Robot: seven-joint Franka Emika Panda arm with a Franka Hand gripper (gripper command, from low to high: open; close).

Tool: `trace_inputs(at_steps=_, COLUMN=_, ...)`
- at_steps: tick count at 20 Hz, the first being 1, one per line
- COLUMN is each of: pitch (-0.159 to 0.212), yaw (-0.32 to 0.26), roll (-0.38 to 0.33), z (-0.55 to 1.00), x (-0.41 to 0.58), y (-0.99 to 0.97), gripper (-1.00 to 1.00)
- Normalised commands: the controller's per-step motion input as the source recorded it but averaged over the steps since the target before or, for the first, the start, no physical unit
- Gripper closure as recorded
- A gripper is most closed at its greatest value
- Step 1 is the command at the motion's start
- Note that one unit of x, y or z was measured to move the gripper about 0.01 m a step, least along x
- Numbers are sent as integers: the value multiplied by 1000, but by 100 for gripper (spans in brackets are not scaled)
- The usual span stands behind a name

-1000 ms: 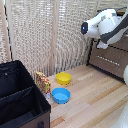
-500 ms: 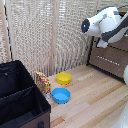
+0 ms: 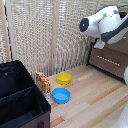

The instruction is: Kindly move your gripper toward the top drawer's handle. With caution, hold the handle robustly using your gripper and pull open the top drawer. Let the handle go. Relocate your gripper to the bowl placed in the background. Gently hold the bowl using your gripper. Bring the gripper and the bowl to the ajar drawer. Softly release the bowl into it.

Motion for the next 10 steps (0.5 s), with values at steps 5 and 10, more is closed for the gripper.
trace_inputs(at_steps=5, pitch=24, yaw=12, roll=33, z=49, x=195, y=813, gripper=100)
trace_inputs(at_steps=10, pitch=27, yaw=8, roll=-25, z=9, x=207, y=418, gripper=-100)
